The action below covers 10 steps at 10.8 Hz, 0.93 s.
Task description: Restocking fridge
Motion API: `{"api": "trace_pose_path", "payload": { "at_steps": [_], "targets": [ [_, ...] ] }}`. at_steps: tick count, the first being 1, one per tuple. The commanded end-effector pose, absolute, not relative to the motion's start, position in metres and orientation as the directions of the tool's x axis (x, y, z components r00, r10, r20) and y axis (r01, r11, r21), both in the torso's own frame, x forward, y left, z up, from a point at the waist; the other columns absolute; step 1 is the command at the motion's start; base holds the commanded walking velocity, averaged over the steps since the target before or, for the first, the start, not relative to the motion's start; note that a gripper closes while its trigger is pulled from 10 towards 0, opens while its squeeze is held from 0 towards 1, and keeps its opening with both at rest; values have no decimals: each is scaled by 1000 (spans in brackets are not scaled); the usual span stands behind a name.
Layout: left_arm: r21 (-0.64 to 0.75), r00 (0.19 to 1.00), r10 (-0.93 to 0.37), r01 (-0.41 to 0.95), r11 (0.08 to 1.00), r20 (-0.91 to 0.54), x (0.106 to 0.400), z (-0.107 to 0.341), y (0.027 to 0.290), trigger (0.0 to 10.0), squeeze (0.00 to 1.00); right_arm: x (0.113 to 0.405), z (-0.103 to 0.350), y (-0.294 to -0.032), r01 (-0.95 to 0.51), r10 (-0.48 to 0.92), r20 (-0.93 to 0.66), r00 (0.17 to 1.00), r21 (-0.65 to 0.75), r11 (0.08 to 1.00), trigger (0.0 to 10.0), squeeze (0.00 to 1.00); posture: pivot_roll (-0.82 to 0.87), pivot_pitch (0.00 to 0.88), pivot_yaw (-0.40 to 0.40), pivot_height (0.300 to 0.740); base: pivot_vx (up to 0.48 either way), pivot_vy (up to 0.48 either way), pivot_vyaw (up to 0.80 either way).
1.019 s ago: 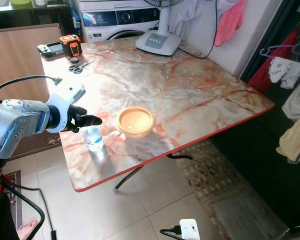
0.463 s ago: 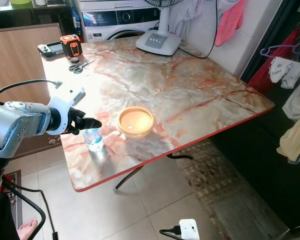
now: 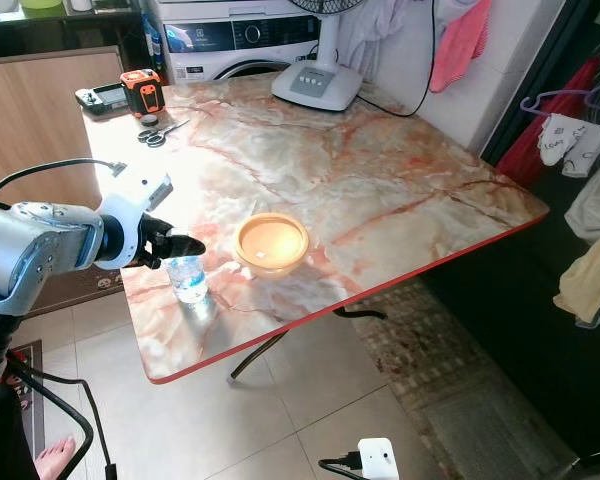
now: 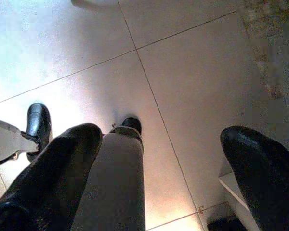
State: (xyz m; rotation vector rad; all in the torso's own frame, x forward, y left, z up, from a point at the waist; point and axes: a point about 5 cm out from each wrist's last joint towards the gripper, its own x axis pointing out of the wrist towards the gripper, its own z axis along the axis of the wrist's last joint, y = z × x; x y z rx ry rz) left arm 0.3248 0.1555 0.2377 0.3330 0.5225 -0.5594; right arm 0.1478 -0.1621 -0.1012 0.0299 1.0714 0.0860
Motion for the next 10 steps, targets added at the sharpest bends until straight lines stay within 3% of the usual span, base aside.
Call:
{"api": "trace_pose_path", "payload": {
  "at_steps": [1,2,10],
  "targets": [
    [178,748,-402,561,809,-528,328,246,156,1137,0,144,-102,-167,-55,78,-884,460,59,997,10000,0,23,25,-109,740,0,0,0],
    [179,749,-401,559,810,-528,328,246,157,0,0,144,-102,-167,-56,79,-884,460,60,997,10000,0,24,26,-110,740,0,0,0],
    [114,750,-393,524,844,-532,327,240,157,0,0,144,-103,-166,-58,89,-886,455,70,996,10000,0,25,32,-107,740,0,0,0]
  ]
}}
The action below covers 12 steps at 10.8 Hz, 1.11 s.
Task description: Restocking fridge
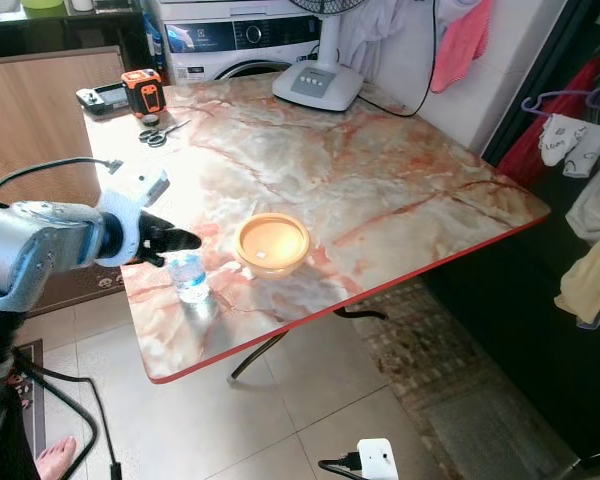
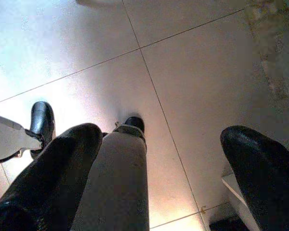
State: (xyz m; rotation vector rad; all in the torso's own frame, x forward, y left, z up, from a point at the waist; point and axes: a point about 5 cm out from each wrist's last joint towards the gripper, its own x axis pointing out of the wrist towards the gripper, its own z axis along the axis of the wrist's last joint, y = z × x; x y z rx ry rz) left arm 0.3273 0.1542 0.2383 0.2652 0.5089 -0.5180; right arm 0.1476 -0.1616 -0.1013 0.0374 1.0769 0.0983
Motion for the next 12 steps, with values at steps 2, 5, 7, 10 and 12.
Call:
{"api": "trace_pose_path", "payload": {
  "at_steps": [2,5,7,10,12],
  "targets": [
    [140,832,-350,445,885,-431,329,244,158,0,0,144,-103,-166,-56,89,-886,455,72,996,10000,0,25,39,-112,740,0,0,0],
    [200,953,-201,248,948,-228,324,261,161,10000,0,143,-103,-167,-57,88,-888,451,69,996,10000,0,29,52,-121,740,0,0,0],
    [321,992,-123,120,940,-10,321,268,164,10000,0,143,-103,-167,-58,87,-888,451,68,996,10000,0,35,55,-123,740,0,0,0],
    [425,989,21,-80,902,143,306,244,171,10000,0,143,-103,-167,-55,85,-886,456,67,996,10000,0,26,51,-116,740,0,0,0],
    [396,959,26,-140,908,282,295,232,169,10000,0,143,-103,-167,-56,81,-885,458,63,996,10000,0,25,38,-112,740,0,0,0]
  ]
}}
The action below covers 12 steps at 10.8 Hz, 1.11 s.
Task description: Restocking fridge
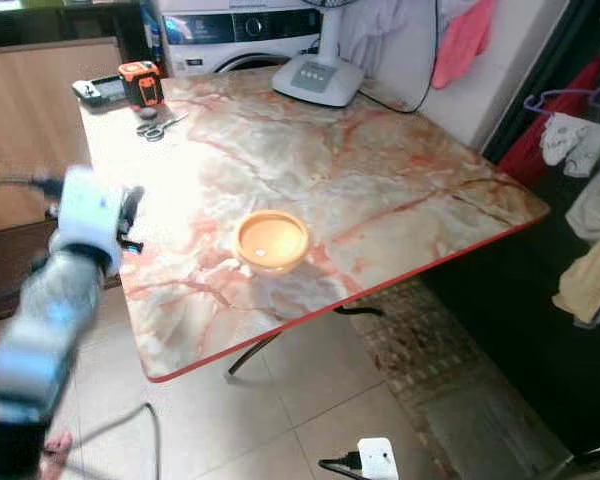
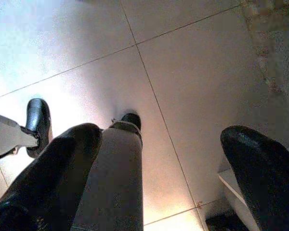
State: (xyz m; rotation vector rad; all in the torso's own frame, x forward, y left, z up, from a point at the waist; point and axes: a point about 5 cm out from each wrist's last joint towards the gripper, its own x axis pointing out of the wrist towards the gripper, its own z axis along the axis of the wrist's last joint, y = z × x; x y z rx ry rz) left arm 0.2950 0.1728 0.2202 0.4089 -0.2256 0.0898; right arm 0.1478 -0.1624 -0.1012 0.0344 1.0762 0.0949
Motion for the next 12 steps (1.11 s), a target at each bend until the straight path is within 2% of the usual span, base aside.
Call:
{"api": "trace_pose_path", "payload": {
  "at_steps": [1,3,4,8,10,12],
  "targets": [
    [382,943,36,-169,909,331,291,228,170,10000,0,143,-103,-166,-52,78,-882,464,61,997,10000,0,19,31,-106,740,0,0,0],
    [456,907,-61,-151,877,417,282,221,162,10000,0,143,-103,-167,-43,69,-880,470,55,998,10000,0,18,22,-104,740,0,0,0],
    [469,927,-74,-115,876,367,281,200,160,10000,0,143,-103,-167,-39,68,-878,473,56,998,10000,0,11,20,-105,740,0,0,0],
    [421,912,-55,-134,897,407,275,187,151,10000,0,144,-102,-169,-14,55,-867,496,56,998,10000,0,14,51,-125,740,0,0,0],
    [429,867,-22,-225,875,498,272,203,156,10000,0,144,-102,-169,-8,55,-864,500,58,998,10000,0,18,59,-126,740,0,0,0],
    [423,875,-12,-222,878,483,272,197,158,10000,0,144,-101,-169,-3,54,-862,503,60,998,10000,0,13,63,-120,740,0,0,0]
  ]
}}
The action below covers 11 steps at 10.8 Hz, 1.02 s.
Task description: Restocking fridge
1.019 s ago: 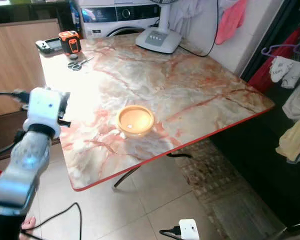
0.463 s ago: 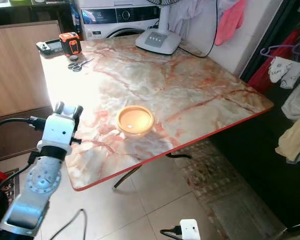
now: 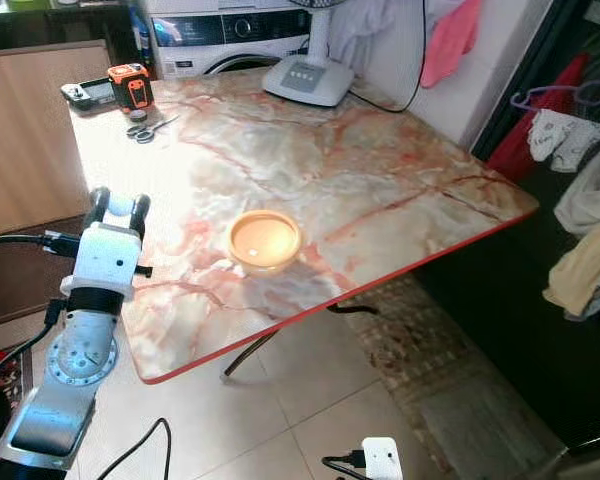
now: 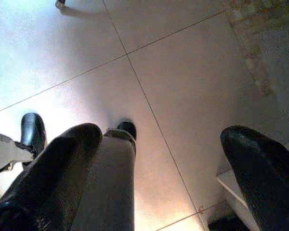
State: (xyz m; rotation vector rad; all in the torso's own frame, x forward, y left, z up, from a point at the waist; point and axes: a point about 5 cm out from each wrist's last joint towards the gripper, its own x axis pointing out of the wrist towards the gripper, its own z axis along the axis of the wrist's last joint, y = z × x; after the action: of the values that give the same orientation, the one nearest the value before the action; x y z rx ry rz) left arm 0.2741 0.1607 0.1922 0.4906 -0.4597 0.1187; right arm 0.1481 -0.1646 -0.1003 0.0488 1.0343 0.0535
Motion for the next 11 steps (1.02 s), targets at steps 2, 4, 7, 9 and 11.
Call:
{"api": "trace_pose_path", "payload": {
  "at_steps": [2,4,7,9,11],
  "targets": [
    [406,880,-7,-211,889,474,272,193,154,10000,0,145,-101,-169,4,48,-862,505,58,998,10000,0,8,72,-124,740,0,0,0],
    [399,879,0,-216,891,477,273,194,153,10000,0,145,-101,-170,3,46,-860,508,55,998,10000,0,7,73,-125,740,0,0,0],
    [396,882,7,-219,892,471,275,193,155,10000,0,146,-101,-170,6,44,-857,513,55,998,10000,0,6,72,-126,740,0,0,0],
    [394,883,7,-216,894,469,275,193,154,10000,0,146,-101,-170,4,47,-857,514,57,998,10000,0,7,74,-127,740,0,0,0],
    [393,884,10,-217,893,467,275,193,155,10000,0,146,-101,-170,4,49,-856,515,59,998,10000,0,9,75,-127,740,0,244,0]
  ]
}}
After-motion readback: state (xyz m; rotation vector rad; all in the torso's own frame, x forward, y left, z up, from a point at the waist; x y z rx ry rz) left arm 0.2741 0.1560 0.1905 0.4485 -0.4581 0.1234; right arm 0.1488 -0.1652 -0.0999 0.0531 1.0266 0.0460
